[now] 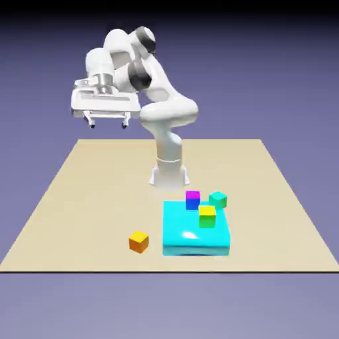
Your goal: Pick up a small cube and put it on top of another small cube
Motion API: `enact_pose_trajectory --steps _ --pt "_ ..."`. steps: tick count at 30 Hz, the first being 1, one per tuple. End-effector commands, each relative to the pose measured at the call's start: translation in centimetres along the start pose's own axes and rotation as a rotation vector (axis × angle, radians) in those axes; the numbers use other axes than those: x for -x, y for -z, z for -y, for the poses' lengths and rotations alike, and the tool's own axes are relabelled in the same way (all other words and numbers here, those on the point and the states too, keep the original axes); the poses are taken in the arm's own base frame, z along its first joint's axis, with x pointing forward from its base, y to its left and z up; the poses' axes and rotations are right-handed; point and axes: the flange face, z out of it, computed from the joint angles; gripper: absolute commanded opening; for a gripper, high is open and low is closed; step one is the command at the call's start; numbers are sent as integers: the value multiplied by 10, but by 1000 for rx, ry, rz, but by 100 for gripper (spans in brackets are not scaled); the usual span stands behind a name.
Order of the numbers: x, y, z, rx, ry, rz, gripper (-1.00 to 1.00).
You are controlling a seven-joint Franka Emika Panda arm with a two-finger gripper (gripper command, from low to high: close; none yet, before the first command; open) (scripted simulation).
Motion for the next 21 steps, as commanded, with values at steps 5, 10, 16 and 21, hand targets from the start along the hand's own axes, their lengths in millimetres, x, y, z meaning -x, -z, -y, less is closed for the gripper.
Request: enact_pose_trajectory --steps 5,10,16,21 --pt "13 -16 -47 -65 36 34 0" --pt "39 -45 -91 -137 70 81 0" --pt "86 -91 -135 -237 111 153 0" --pt "140 -137 -162 -332 147 225 0"
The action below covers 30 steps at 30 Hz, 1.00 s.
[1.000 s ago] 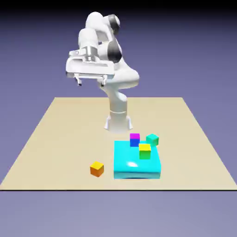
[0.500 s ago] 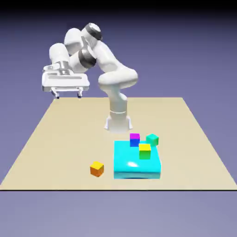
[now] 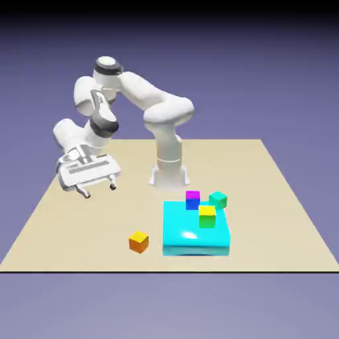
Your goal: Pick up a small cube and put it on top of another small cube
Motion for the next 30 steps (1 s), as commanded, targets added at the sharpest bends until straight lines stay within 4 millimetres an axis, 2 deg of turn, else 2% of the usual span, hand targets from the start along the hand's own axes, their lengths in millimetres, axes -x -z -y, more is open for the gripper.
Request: enact_pose_trajectory --steps 1,8,9,13,14,15,16,20,21,23,25,27,29,30 --pt "11 -10 -6 -21 7 15 0" --pt "94 -84 -29 -174 56 121 0" --pt "94 -84 -29 -174 56 121 0" --pt "110 -136 -32 -174 56 120 0" --pt "113 -143 -32 -174 56 121 0" --pt "113 -143 -32 -174 56 121 -100" --pt "113 -143 -32 -174 56 121 -100" --pt "96 -90 -29 -174 56 120 -100" --pt "87 -89 -16 -184 65 129 -100" --pt "62 -108 36 -226 98 162 -100" --pt "46 -125 91 -268 131 199 -100" --pt "39 -139 147 -310 164 241 -100" --pt "40 -149 204 -352 197 287 -100" --pt "41 -150 216 -361 205 297 -100"
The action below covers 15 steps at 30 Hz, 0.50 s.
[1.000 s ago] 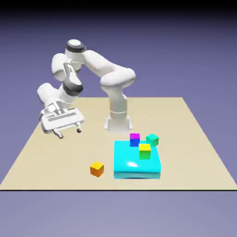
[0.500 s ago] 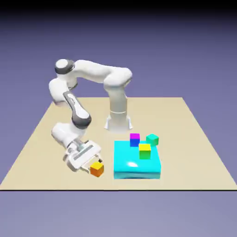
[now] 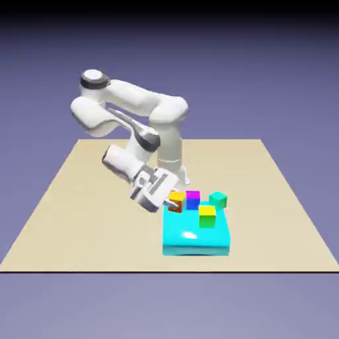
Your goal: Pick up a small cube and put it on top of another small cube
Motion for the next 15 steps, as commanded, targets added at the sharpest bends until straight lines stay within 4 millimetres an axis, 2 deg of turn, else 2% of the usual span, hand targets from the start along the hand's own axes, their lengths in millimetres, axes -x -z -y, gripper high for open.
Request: enact_pose_trajectory --steps 1,8,9,10,15 --pt "0 0 0 0 0 -1 -100" --pt "12 -60 -12 0 0 -1 -100" --pt "12 -60 -12 0 0 -1 100" --pt "12 -60 -12 0 0 -1 100" --pt "2 -17 -4 -3 -2 -3 100"
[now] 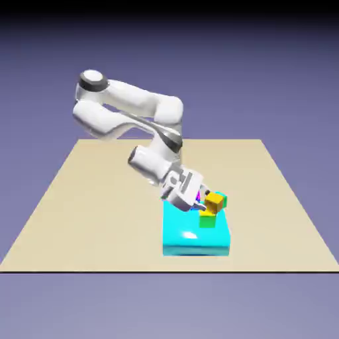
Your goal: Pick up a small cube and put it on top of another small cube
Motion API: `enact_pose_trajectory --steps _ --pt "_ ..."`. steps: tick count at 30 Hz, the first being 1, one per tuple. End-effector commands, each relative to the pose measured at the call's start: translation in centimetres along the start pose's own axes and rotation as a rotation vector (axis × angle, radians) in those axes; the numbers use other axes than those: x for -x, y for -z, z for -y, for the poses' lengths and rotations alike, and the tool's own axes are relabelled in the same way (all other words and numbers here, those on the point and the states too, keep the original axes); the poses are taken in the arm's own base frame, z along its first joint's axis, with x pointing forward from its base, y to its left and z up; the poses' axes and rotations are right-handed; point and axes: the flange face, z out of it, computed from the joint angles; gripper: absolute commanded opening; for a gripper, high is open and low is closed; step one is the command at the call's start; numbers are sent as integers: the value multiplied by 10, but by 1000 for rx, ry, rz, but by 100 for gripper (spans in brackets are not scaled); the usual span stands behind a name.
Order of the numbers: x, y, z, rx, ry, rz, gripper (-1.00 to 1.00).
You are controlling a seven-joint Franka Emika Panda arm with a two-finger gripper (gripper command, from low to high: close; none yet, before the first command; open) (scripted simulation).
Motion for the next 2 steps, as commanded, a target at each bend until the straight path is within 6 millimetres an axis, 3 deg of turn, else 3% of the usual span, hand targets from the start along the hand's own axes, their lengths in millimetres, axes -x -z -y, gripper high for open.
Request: enact_pose_trajectory --steps 1,2 --pt "-1 9 2 1 1 1 100" --pt "-2 17 4 3 2 2 100"
